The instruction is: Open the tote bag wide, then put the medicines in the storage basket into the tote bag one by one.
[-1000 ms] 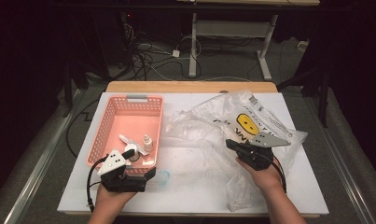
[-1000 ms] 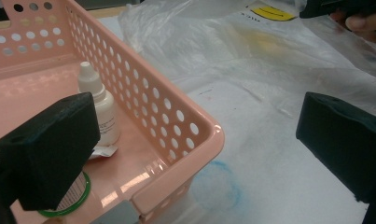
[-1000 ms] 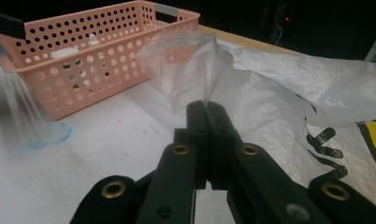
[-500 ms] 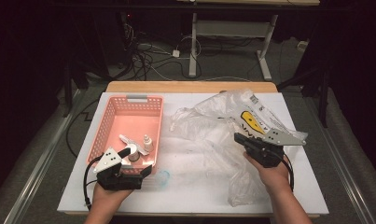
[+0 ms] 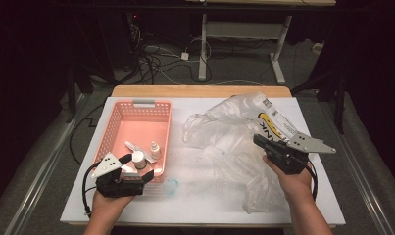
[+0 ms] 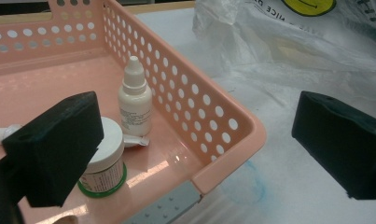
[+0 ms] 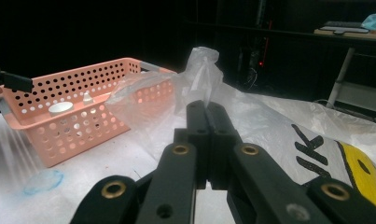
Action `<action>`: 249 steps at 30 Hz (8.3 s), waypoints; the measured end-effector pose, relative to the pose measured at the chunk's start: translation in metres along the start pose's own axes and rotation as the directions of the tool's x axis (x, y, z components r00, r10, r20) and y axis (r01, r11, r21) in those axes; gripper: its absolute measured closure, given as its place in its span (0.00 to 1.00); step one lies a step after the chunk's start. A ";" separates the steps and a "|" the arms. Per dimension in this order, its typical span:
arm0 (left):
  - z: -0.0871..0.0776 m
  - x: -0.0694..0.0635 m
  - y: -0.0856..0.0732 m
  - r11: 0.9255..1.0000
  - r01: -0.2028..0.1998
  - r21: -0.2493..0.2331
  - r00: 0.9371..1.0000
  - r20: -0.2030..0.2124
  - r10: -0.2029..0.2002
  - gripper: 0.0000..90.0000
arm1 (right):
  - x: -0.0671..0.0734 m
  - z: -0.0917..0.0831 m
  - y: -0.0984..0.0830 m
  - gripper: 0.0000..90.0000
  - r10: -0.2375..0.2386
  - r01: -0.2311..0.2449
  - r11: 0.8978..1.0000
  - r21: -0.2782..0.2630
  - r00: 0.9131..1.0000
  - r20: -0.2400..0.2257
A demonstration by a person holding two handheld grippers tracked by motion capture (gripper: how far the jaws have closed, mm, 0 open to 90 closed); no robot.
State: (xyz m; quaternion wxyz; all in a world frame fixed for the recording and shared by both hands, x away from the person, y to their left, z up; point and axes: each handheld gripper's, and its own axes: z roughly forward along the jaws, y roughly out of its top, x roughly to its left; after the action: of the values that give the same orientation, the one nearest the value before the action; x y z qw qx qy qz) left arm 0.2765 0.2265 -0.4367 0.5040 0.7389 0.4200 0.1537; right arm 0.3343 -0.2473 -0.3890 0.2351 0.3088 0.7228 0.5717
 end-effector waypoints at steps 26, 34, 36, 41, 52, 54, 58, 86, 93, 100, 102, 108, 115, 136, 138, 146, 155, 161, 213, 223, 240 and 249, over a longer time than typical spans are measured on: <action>-0.001 0.035 0.031 0.991 0.118 0.057 0.990 -0.088 -0.112 0.72 | 0.001 0.000 0.000 1.00 -0.002 0.002 1.000 -0.003 1.000 -0.007; 0.017 0.056 0.052 0.975 0.160 0.156 0.974 -0.186 -0.130 0.98 | 0.001 -0.001 0.001 1.00 -0.006 0.006 1.000 -0.005 1.000 -0.009; 0.023 0.060 0.056 0.969 0.151 0.198 0.972 -0.207 -0.109 0.98 | 0.001 -0.001 0.001 1.00 -0.004 0.004 1.000 -0.005 1.000 -0.006; 0.037 0.069 0.063 0.946 0.154 0.284 0.963 -0.257 -0.079 0.98 | 0.001 -0.001 0.001 1.00 -0.006 0.006 1.000 -0.005 1.000 -0.009; 0.074 0.096 0.071 0.787 0.252 0.563 0.935 -0.352 -0.048 0.98 | 0.001 -0.002 0.001 1.00 -0.008 0.007 1.000 -0.010 1.000 -0.013; 0.077 0.099 0.071 0.760 0.270 0.591 0.932 -0.357 -0.054 0.98 | 0.000 -0.003 0.001 1.00 -0.002 0.002 1.000 -0.014 1.000 -0.011; 0.081 0.101 0.068 0.705 0.279 0.652 0.934 -0.354 -0.043 0.98 | 0.000 -0.003 0.001 1.00 0.001 -0.001 1.000 -0.010 1.000 -0.015; 0.135 0.117 0.083 0.684 0.261 0.681 0.944 -0.327 -0.035 0.97 | -0.001 -0.005 0.001 1.00 -0.001 0.001 1.000 -0.013 1.000 -0.004; 0.146 0.118 0.087 0.707 0.254 0.660 0.949 -0.313 -0.048 0.98 | -0.003 -0.007 0.001 1.00 0.000 0.000 1.000 -0.016 1.000 0.001; 0.132 0.111 0.093 0.745 0.243 0.621 0.945 -0.326 -0.036 0.97 | -0.002 -0.005 0.000 1.00 0.001 -0.001 1.000 -0.013 1.000 -0.001; 0.127 0.109 0.093 0.756 0.259 0.601 0.948 -0.307 -0.081 0.91 | -0.001 -0.005 0.000 1.00 0.000 0.000 1.000 -0.013 1.000 -0.002; 0.130 0.105 0.088 0.730 0.278 0.624 0.953 -0.275 -0.127 0.55 | 0.002 -0.005 0.001 1.00 -0.007 0.007 1.000 -0.011 1.000 -0.004; 0.146 0.101 0.076 0.672 0.255 0.696 0.962 -0.250 -0.106 0.51 | -0.001 -0.007 0.000 1.00 -0.003 0.003 1.000 -0.014 1.000 0.001; 0.147 0.100 0.076 0.691 0.237 0.683 0.968 -0.230 -0.105 0.80 | -0.001 -0.006 -0.001 1.00 0.001 -0.001 1.000 -0.014 1.000 0.004; 0.147 0.100 0.075 0.692 0.239 0.681 0.967 -0.229 -0.107 0.80 | -0.001 -0.006 -0.001 1.00 0.001 -0.001 1.000 -0.014 1.000 0.004; 0.143 0.100 0.076 0.708 0.242 0.663 0.965 -0.237 -0.108 0.80 | -0.001 -0.007 -0.001 1.00 -0.002 0.002 1.000 -0.016 1.000 0.004; 0.132 0.100 0.078 0.763 0.239 0.601 0.965 -0.235 -0.118 0.80 | -0.001 -0.008 0.000 1.00 0.002 -0.002 1.000 -0.022 1.000 0.007; 0.122 0.097 0.080 0.814 0.225 0.536 0.968 -0.220 -0.123 0.80 | -0.001 -0.008 0.000 1.00 0.000 0.001 1.000 -0.021 1.000 0.008; 0.040 0.055 0.085 0.992 0.082 0.093 0.988 -0.137 -0.069 0.80 | 0.000 -0.006 -0.002 1.00 -0.004 0.004 1.000 -0.012 1.000 0.012; 0.031 0.033 0.084 0.995 0.068 0.067 0.995 -0.080 -0.063 0.80 | 0.004 -0.007 -0.002 1.00 -0.024 0.024 1.000 -0.008 1.000 0.006; 0.042 -0.016 0.082 1.000 0.010 0.025 0.998 0.057 -0.012 0.80 | 0.007 -0.008 -0.001 1.00 -0.029 0.029 1.000 -0.012 1.000 0.002; 0.054 -0.039 0.077 0.999 -0.031 0.044 0.993 0.115 0.025 0.80 | 0.008 -0.009 0.001 1.00 -0.035 0.035 0.999 -0.022 0.999 0.000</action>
State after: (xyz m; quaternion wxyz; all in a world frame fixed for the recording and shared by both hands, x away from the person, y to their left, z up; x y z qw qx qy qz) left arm 0.3236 0.1523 -0.3857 0.5080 0.7638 0.3833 0.1083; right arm 0.3224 -0.2474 -0.3859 0.2484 0.2934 0.7218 0.5756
